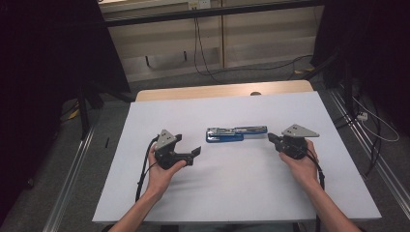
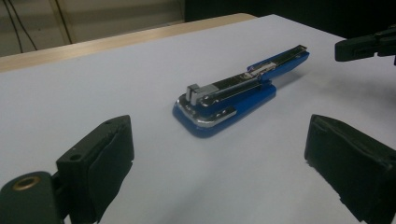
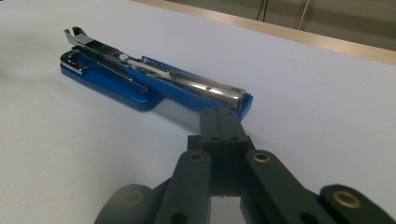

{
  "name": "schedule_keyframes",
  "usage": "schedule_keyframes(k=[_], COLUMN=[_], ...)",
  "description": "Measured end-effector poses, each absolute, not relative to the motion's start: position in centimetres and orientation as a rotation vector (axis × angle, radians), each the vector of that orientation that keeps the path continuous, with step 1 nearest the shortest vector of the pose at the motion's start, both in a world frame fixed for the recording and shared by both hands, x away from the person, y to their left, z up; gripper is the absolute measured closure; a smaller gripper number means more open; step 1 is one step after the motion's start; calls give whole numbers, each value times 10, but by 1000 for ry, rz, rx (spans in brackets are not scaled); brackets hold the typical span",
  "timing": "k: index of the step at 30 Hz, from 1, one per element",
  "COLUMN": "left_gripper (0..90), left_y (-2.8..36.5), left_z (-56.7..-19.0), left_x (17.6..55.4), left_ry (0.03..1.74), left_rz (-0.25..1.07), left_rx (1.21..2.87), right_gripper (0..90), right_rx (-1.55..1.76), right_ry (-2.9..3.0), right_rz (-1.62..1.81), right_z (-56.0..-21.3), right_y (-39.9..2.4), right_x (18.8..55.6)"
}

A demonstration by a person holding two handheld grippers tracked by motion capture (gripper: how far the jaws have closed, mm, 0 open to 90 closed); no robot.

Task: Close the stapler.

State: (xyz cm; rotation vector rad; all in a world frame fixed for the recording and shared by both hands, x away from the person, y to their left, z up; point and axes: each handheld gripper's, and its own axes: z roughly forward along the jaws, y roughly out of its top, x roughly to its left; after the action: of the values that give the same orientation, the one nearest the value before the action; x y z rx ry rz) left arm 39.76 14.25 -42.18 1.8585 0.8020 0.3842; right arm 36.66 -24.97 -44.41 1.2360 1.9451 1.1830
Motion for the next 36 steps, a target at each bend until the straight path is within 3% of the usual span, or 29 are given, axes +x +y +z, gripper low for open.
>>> schedule_keyframes(k=[3,20,27,36], left_gripper=[101,435,687,887], left_y=[134,109,101,91], left_z=[-421,-423,-430,-431], left_x=[403,427,431,439], left_ry=[788,794,791,807], left_rz=[385,365,355,334], left_rx=[1874,1902,1917,1909], right_gripper=[900,900,900,900], right_rx=[1240,1237,1241,1243], right_ry=[1944,1960,1970,1978], right_rz=[1181,1181,1175,1168], right_z=[-444,-444,-446,-445], right_y=[-250,-247,-247,-247], right_x=[367,370,372,375])
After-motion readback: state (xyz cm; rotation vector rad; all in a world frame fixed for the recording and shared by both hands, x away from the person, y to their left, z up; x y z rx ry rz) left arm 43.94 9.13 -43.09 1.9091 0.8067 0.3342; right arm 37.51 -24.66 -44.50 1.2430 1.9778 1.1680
